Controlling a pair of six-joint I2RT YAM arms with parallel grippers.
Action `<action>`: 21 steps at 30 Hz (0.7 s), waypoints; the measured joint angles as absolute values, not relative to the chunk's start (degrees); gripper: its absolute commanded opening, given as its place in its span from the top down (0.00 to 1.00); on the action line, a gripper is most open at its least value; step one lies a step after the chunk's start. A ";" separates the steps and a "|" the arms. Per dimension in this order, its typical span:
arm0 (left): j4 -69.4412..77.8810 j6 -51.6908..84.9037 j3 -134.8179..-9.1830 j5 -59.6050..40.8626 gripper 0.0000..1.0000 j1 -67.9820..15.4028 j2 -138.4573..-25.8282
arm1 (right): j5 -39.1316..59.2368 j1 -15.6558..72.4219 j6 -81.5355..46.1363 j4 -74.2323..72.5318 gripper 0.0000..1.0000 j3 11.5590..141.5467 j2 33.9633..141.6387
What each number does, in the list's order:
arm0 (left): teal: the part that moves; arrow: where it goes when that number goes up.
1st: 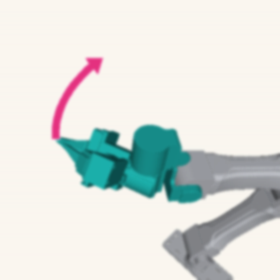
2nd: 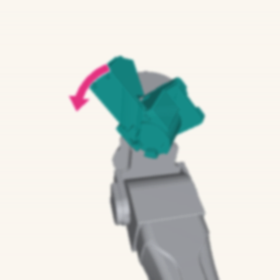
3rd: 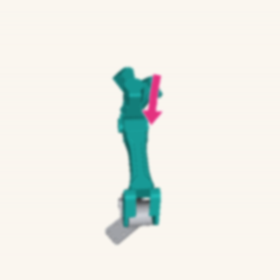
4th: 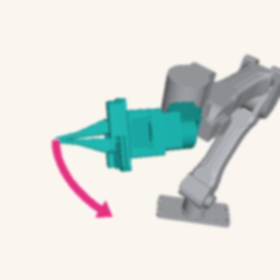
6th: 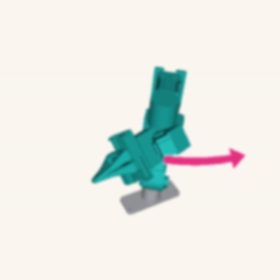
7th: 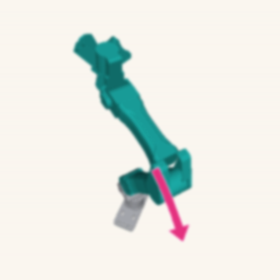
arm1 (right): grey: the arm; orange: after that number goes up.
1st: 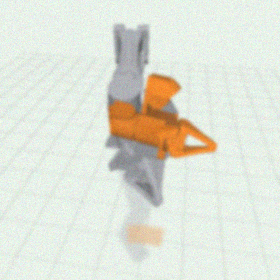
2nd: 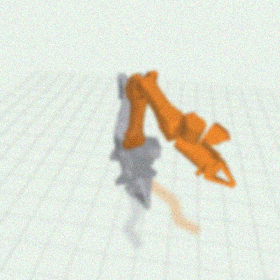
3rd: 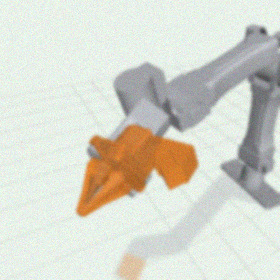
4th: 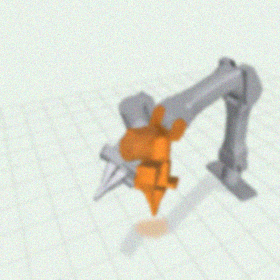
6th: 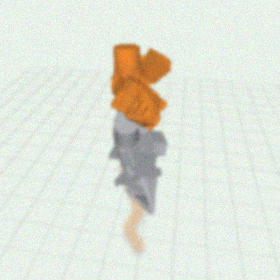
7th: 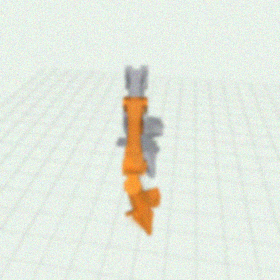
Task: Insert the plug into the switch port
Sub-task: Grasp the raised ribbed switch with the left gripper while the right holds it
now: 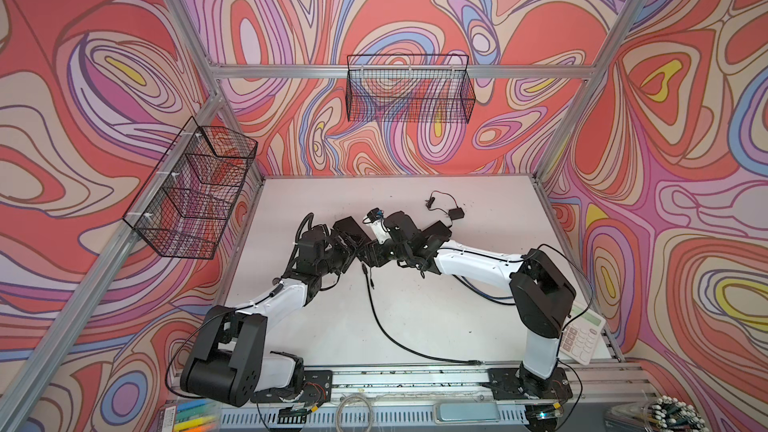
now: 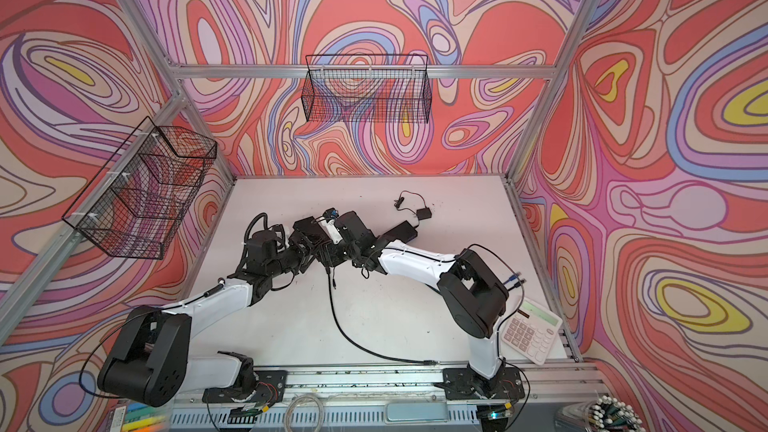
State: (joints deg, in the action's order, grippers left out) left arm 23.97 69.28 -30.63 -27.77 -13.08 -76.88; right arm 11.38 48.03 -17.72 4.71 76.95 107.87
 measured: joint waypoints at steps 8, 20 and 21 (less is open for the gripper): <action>25.85 69.38 -30.98 -29.12 0.39 -13.26 -79.33 | 11.38 48.05 -17.65 6.04 0.72 76.95 107.87; 27.57 69.87 -32.14 -30.44 0.73 -14.37 -81.14 | 11.40 48.05 -17.58 8.40 0.50 76.95 107.87; 27.42 69.67 -32.23 -30.46 0.75 -14.41 -81.14 | 11.38 48.05 -17.54 8.43 0.45 76.95 107.87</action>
